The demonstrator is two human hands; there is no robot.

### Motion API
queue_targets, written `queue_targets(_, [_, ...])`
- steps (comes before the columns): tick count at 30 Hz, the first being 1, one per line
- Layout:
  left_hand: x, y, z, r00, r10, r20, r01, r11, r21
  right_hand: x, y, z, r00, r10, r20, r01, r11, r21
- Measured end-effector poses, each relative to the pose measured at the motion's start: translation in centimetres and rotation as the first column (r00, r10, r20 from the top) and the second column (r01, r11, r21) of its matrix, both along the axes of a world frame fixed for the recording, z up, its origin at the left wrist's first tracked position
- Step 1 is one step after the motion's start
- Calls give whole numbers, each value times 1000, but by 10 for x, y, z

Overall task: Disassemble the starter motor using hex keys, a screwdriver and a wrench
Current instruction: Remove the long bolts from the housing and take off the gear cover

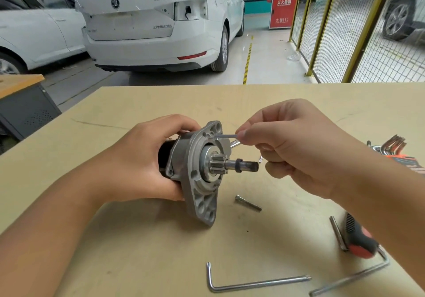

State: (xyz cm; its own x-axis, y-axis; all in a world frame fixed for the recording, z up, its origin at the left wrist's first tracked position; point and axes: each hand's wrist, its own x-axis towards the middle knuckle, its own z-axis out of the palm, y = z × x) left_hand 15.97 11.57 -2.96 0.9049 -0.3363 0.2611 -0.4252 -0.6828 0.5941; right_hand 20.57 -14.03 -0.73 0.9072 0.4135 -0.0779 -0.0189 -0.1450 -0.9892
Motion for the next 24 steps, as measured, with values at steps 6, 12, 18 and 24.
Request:
queue_targets(6, [-1, -4, 2, 1000, -18, 16, 17, 1000, 23, 0, 1, 3, 814, 120, -568, 30, 968, 248])
queue_targets(12, [-2, -4, 3, 999, -28, 33, 26, 999, 35, -2, 3, -3, 967, -2, -255, 24, 996, 83])
queue_targets(18, [-2, -3, 3, 999, -27, 46, 26, 999, 29, -3, 2, -6, 998, 9, -59, -10, 1000, -13])
queue_targets(24, [-1, -1, 1, 999, -25, 35, 24, 999, 26, 0, -3, -6, 627, 254, 736, 133, 897, -422])
